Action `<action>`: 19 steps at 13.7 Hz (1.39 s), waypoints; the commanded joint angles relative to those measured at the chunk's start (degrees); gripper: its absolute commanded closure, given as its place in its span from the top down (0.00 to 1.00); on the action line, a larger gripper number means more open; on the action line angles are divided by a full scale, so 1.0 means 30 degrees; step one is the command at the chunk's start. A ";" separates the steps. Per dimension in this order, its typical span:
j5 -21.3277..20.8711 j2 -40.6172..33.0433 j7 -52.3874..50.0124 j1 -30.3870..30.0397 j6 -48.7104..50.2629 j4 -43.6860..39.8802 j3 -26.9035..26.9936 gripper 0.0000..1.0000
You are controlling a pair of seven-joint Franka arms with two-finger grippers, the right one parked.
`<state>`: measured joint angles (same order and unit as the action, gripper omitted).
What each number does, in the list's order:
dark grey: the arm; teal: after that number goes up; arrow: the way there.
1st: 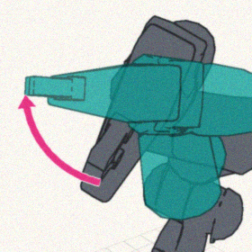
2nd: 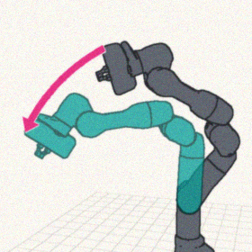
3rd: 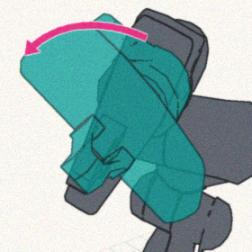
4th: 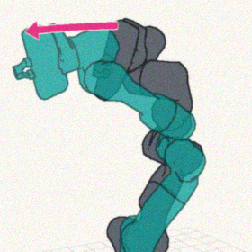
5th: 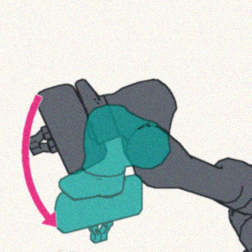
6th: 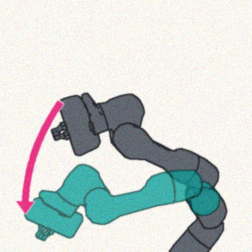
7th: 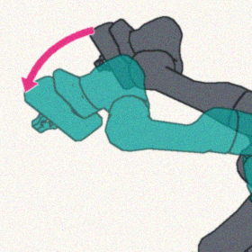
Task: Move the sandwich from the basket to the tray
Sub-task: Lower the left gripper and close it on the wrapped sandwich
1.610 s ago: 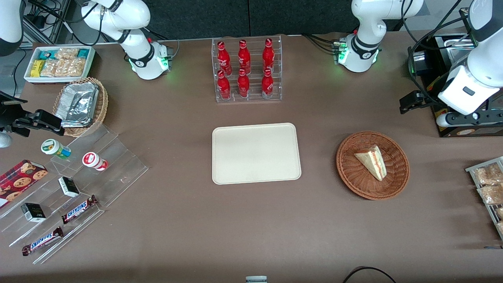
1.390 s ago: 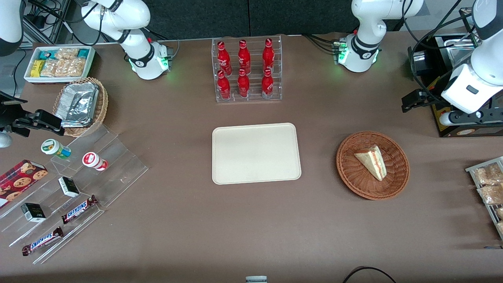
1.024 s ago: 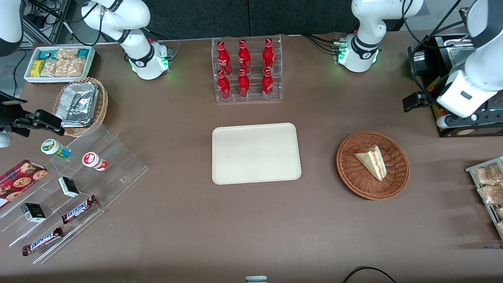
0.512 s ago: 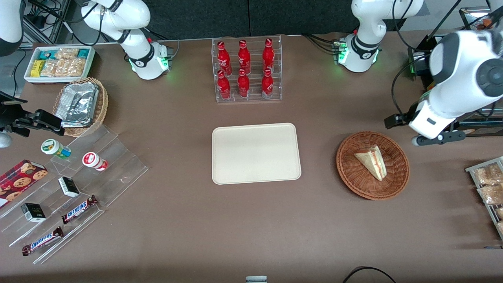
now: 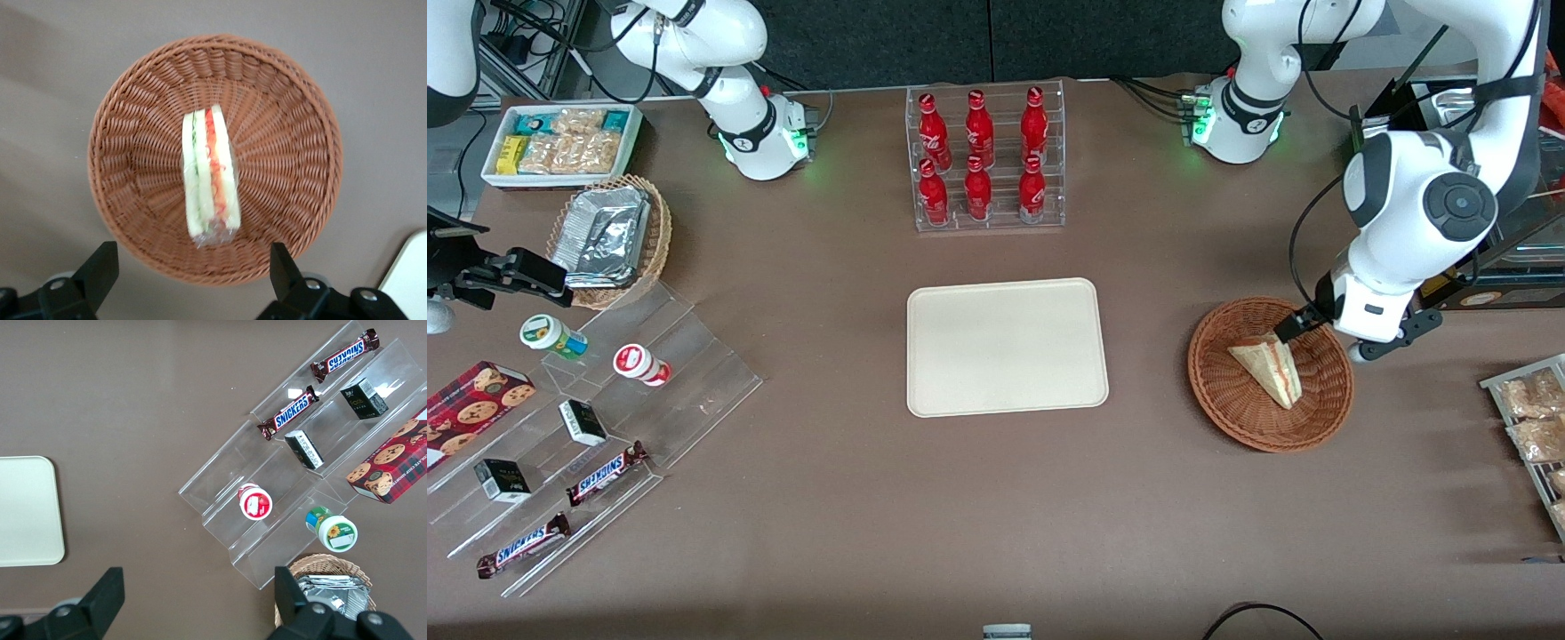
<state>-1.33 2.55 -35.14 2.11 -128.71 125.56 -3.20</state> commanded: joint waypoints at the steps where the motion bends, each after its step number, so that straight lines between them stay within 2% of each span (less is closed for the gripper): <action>1: 0.0268 0.0380 -0.1616 -0.0057 -0.1535 0.0360 -0.0105 1.00; 13: 0.0591 0.3982 -0.1677 -0.0116 -0.3444 0.0479 -0.0105 1.00; 14: 0.0620 0.4043 -0.1706 -0.0116 -0.3387 0.0508 -0.0105 0.91; 15: 0.0737 0.4014 -0.1735 -0.0116 -0.3242 0.0508 -0.0105 0.71; 16: 0.0767 0.3985 -0.1794 -0.0116 -0.3095 0.0508 -0.0105 0.22; 17: 0.0767 0.3985 -0.1852 -0.0116 -0.3036 0.0508 -0.0105 0.00; 19: 0.0767 0.4014 -0.1882 -0.0087 -0.2977 0.0450 -0.0105 0.00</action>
<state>0.30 14.85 -39.91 1.94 -137.91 127.00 -3.20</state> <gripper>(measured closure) 0.507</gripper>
